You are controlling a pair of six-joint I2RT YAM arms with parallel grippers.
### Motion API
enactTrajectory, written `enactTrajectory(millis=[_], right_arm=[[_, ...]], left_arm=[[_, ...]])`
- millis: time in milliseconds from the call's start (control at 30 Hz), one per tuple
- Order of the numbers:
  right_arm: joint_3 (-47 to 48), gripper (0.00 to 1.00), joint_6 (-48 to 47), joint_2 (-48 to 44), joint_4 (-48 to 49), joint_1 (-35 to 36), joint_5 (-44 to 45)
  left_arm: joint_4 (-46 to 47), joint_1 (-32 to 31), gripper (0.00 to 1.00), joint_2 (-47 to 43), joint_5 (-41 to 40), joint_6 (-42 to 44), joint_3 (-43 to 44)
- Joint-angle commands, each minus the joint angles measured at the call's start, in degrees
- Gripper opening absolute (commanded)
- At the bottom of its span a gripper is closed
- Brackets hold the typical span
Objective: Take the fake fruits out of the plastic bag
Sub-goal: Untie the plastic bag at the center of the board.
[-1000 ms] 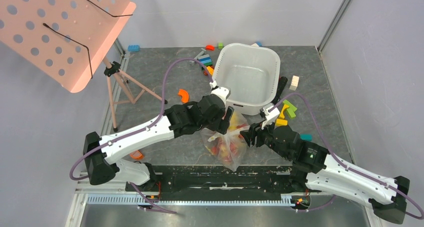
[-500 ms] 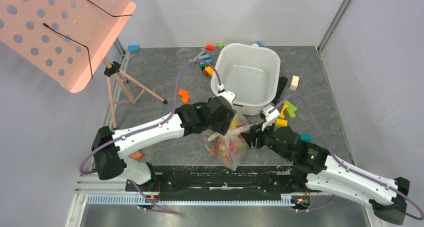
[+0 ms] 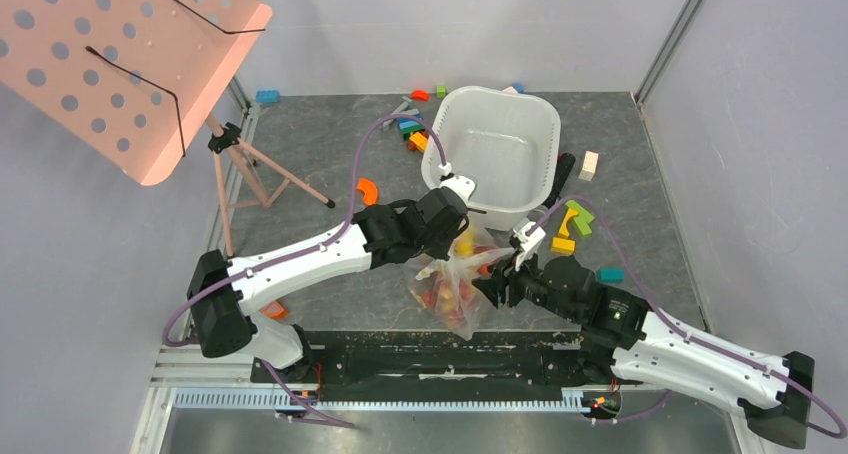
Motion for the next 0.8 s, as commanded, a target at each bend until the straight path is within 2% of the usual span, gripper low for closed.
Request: enactTrajectory(millis=[0, 167, 467, 600, 767], right_arm=[[-1.1, 0.51, 0.5, -1.1, 4.3, 0.0, -1.2], [-2.3, 0.54, 3.3, -0.9, 6.1, 0.4, -0.6], [-0.9, 0.71, 9.5, 0.9, 5.7, 5.0, 7.6], [1.4, 0.72, 13.1, 4.3, 3.3, 9.4, 14.1], [4.4, 0.73, 18.6, 9.0, 0.7, 18.3, 28.1]], left_arm=[[2.5, -0.2, 0.2, 0.6, -0.9, 2.0, 1.8], [2.5, -0.2, 0.03, 1.4, -0.6, 1.4, 1.9], [2.3, -0.2, 0.02, 2.2, -0.2, -0.1, 1.9], [1.5, -0.2, 0.02, 2.7, -0.4, -1.2, 2.4], [1.3, -0.2, 0.02, 2.9, -0.2, -1.7, 2.6]])
